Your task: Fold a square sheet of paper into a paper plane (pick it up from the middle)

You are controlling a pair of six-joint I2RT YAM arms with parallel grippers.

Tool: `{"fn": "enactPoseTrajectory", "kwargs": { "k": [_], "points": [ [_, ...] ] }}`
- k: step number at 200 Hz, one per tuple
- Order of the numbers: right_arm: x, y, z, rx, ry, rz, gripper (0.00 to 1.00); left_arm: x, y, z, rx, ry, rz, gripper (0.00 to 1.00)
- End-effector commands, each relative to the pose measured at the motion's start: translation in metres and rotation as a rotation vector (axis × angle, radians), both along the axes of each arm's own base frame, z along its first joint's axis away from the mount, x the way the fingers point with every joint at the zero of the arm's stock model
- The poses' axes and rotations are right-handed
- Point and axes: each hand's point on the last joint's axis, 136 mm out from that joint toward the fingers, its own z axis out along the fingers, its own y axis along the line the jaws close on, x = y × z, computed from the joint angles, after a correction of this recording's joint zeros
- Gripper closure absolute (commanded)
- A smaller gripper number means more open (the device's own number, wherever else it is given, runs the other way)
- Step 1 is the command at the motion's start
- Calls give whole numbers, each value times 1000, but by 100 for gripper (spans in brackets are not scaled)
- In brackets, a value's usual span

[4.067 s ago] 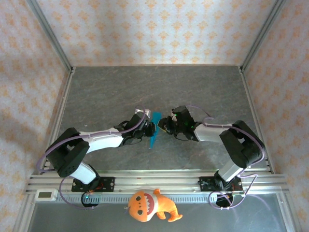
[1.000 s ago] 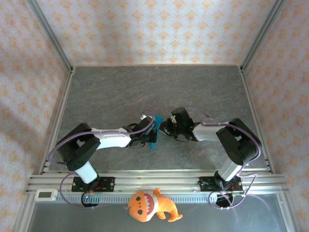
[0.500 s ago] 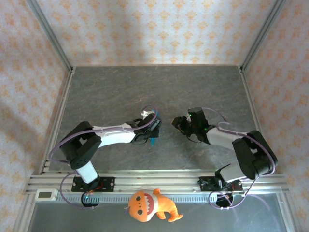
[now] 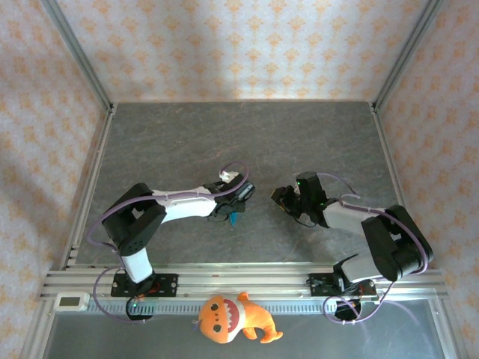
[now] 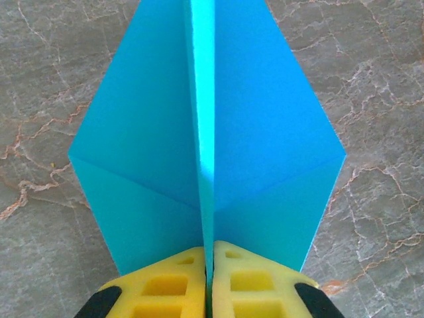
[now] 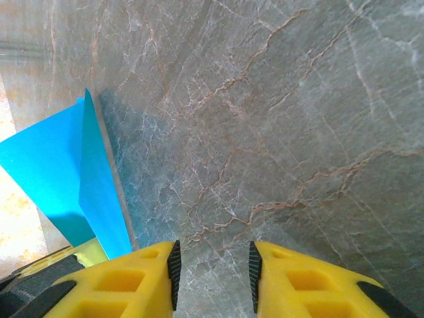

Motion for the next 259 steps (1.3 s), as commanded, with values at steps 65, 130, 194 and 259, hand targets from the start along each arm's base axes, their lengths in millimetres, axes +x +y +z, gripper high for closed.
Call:
{"fn": "enactPoseTrajectory", "kwargs": {
  "k": [65,130,194,259],
  "points": [
    [4,0,0,-4,-19,1,65,-6,10,-18,81,39,5,84],
    [5,0,1,-6,-21,3,64,-14,21,-30,106,58,29,72],
    [5,0,4,-8,-28,7,63,-21,22,-36,127,50,75,61],
    [4,1,7,-3,-37,10,62,-20,14,-28,99,23,118,60]
  ]
}}
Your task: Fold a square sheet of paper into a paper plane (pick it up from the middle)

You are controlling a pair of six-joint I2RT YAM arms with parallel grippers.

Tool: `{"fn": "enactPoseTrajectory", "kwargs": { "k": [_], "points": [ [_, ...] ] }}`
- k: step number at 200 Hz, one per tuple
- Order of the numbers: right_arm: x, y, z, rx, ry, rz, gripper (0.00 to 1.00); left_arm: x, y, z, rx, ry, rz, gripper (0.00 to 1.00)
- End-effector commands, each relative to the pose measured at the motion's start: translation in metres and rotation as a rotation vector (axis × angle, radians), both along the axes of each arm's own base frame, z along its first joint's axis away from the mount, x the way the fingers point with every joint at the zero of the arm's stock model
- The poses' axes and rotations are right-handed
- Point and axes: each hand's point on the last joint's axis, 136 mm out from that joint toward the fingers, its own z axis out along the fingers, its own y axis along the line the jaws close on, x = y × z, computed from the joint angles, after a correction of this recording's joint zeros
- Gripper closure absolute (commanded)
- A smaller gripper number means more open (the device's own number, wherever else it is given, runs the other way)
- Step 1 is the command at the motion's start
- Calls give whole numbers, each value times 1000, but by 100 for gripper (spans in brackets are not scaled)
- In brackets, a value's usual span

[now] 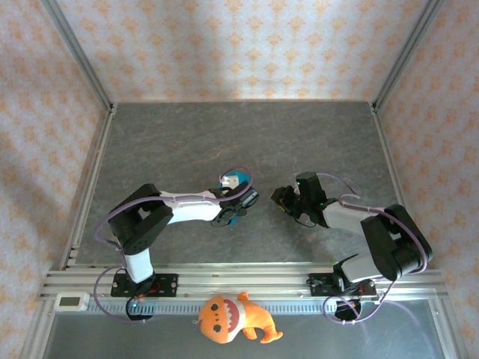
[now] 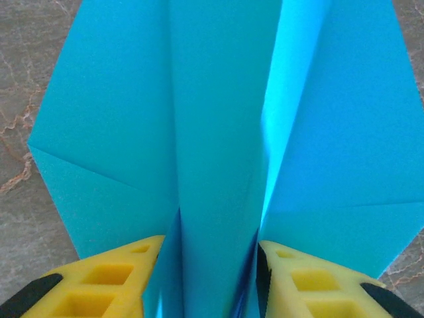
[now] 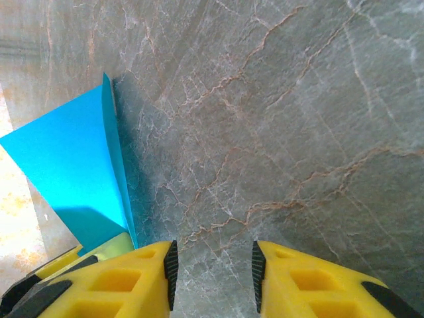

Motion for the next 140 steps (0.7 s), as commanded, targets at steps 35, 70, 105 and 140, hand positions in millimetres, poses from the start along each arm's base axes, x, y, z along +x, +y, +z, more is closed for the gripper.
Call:
{"fn": "enactPoseTrajectory", "kwargs": {
  "k": [35,70,105,140],
  "points": [
    [6,1,12,0,-52,15,61,-7,7,3,34,9,47,60],
    [8,0,16,-15,-68,21,58,-1,5,31,14,-62,72,58],
    [13,-6,30,-46,-126,1,54,0,5,43,-3,-88,85,57],
    [20,-18,48,-92,-195,-35,50,0,9,56,-15,-118,95,57]
  ]
}}
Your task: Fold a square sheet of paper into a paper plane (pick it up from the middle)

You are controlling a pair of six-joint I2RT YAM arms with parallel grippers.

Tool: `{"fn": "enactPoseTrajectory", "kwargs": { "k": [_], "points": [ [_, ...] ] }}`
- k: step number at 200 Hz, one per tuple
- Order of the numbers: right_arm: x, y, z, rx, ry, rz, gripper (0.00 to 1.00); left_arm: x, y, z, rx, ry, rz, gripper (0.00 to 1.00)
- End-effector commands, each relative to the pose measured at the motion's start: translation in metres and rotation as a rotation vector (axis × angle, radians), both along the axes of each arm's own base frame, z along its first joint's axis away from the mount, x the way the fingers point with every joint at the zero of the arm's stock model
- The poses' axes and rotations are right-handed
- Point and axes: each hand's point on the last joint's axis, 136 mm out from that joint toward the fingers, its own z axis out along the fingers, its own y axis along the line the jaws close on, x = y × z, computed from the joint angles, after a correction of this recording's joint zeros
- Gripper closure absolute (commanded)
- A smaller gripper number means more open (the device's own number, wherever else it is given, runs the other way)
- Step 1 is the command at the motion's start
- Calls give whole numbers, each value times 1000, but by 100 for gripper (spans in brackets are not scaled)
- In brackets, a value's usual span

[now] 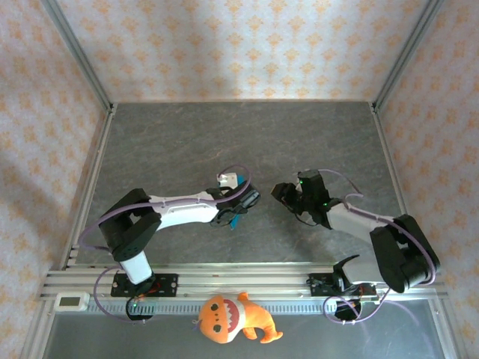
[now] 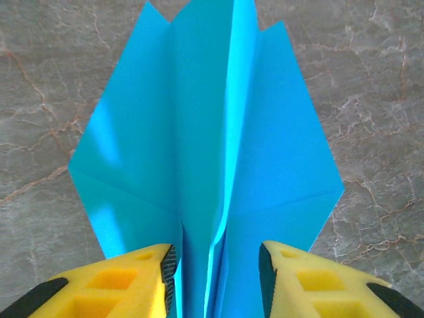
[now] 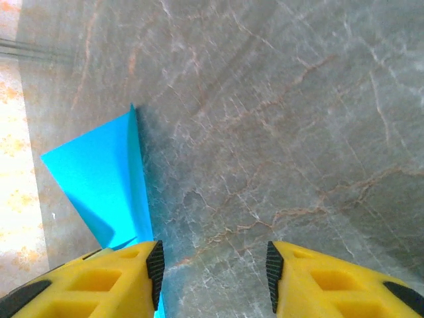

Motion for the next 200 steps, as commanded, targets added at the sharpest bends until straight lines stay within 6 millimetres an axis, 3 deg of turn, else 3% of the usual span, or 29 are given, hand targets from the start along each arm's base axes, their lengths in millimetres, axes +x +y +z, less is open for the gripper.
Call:
{"fn": "enactPoseTrajectory", "kwargs": {
  "k": [1,29,40,70,87,95,103,132,145,182,188,200],
  "points": [
    [14,-13,21,-59,-87,-47,50,2,7,21,9,-49,30,57],
    [22,-37,35,-161,-157,-124,42,5,16,45,-17,-133,42,55],
    [27,-51,51,-220,-214,-172,37,5,21,56,-25,-177,45,53],
    [37,-110,78,-513,-315,-354,26,6,56,83,-3,-311,100,40],
    [42,-131,95,-673,-415,-382,24,7,79,93,5,-378,116,27],
    [43,-134,97,-719,-471,-364,23,9,91,97,7,-409,123,10],
    [44,-137,99,-754,-517,-358,22,11,106,100,16,-432,142,1],
    [41,-175,100,-930,-573,-489,15,14,158,112,86,-509,224,1],
    [41,-190,91,-957,-571,-524,13,12,183,117,145,-532,278,1],
    [49,-205,62,-952,-605,-492,10,15,247,111,226,-507,384,1],
    [52,-207,51,-956,-591,-478,9,16,256,108,242,-503,388,1],
    [65,-208,50,-958,-577,-462,7,18,271,103,283,-520,400,1]
  ]
}}
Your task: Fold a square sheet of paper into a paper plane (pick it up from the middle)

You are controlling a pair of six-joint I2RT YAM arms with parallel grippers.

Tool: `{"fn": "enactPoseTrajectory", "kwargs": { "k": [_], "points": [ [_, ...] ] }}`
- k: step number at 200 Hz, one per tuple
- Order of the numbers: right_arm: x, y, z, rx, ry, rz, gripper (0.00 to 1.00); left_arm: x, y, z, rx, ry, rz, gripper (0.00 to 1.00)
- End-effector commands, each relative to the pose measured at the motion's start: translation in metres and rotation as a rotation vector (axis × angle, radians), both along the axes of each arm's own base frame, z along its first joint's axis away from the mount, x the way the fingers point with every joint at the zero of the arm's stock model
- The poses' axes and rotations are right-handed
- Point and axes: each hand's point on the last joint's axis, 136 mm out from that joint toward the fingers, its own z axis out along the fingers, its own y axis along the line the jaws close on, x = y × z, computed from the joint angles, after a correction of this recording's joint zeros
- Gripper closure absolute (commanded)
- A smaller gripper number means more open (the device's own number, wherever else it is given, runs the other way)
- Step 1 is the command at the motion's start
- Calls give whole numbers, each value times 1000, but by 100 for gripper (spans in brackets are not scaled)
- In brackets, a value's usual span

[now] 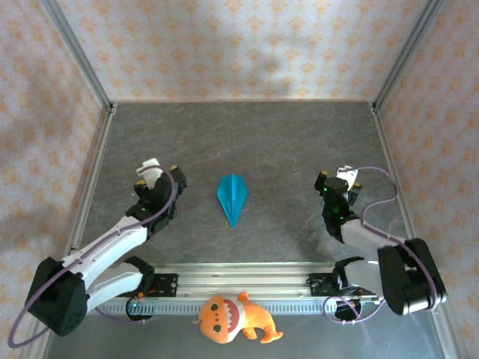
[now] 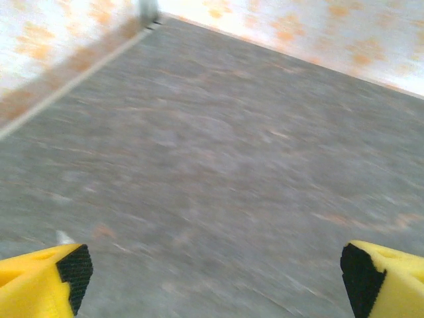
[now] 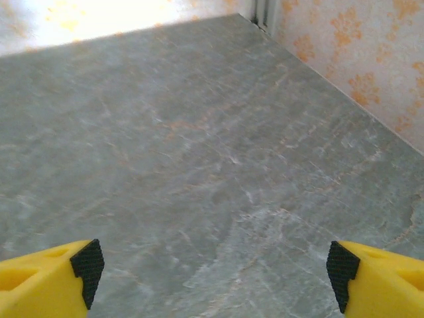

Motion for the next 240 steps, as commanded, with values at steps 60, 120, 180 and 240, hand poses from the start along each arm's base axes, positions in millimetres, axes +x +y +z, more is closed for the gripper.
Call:
{"fn": "enactPoseTrajectory", "kwargs": {
  "k": [60,120,180,240],
  "points": [
    [50,0,25,98,-280,176,6,14,63,0,184,-167,53,1],
    [46,-6,24,105,-295,152,0,42,45,-7,263,-238,-88,1],
    [41,-14,26,99,-316,88,0,59,41,-29,204,-276,-207,1],
    [41,-14,26,95,-315,88,0,62,40,-32,197,-239,-215,1]
  ]
}}
